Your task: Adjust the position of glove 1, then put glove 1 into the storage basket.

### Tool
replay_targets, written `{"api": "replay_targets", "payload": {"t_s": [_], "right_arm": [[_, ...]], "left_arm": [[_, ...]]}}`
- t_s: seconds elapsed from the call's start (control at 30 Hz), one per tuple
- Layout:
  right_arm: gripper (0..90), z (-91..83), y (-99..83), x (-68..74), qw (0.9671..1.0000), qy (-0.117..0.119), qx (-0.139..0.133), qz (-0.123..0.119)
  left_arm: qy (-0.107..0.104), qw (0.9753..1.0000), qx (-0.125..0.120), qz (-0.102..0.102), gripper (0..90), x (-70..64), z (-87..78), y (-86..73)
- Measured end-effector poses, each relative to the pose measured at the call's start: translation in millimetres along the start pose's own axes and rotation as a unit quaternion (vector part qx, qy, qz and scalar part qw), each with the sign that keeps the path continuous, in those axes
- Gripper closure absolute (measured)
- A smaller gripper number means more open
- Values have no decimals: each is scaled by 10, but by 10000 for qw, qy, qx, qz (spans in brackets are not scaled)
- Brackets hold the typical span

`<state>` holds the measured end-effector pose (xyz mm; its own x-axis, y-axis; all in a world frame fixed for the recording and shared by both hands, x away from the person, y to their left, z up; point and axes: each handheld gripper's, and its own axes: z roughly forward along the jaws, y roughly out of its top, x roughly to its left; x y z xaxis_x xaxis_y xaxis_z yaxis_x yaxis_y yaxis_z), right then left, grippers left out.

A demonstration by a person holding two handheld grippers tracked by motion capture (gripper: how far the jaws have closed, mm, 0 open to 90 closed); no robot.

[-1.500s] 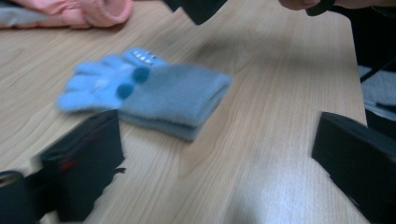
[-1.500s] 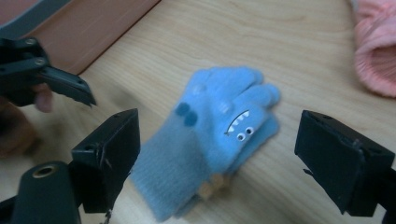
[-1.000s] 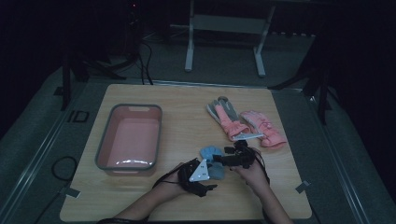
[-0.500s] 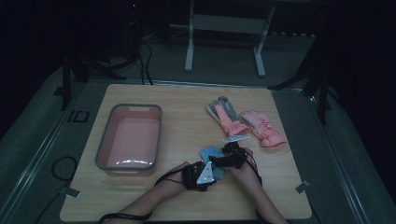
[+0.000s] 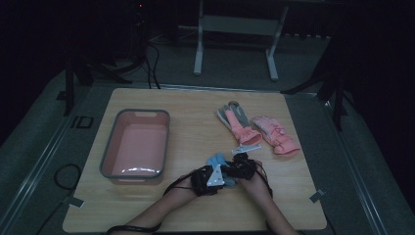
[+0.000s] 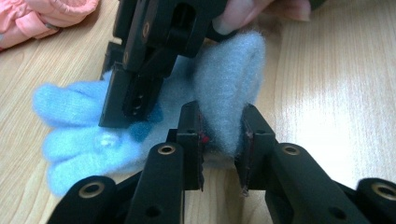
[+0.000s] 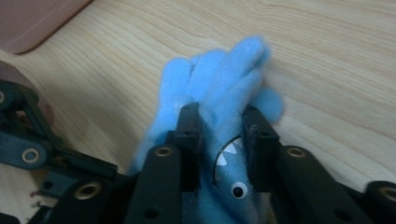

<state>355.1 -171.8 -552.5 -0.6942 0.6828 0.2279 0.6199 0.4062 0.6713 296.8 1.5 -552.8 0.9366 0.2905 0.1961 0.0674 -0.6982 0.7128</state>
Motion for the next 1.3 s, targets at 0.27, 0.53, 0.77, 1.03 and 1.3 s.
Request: {"api": "replay_targets", "payload": {"t_s": [0.27,0.53,0.77,1.03,1.3], "right_arm": [[783,-40,63,-3,9996,96,-43,266],[784,-183,239,-7,9987,227,-270,362],[785,-289,399,33,9977,343,-424,398],[785,-350,545,120,9971,394,-537,366],[786,-388,829,262,9962,494,-685,230]], "left_arm": [[-19,9999,65,-130,778,46,-54,46],[107,9999,-1,-63,782,158,-261,192],[13,9999,116,-6,783,276,-443,330],[-9,9997,233,88,783,372,-640,406],[166,9994,272,163,783,492,-929,471]]}}
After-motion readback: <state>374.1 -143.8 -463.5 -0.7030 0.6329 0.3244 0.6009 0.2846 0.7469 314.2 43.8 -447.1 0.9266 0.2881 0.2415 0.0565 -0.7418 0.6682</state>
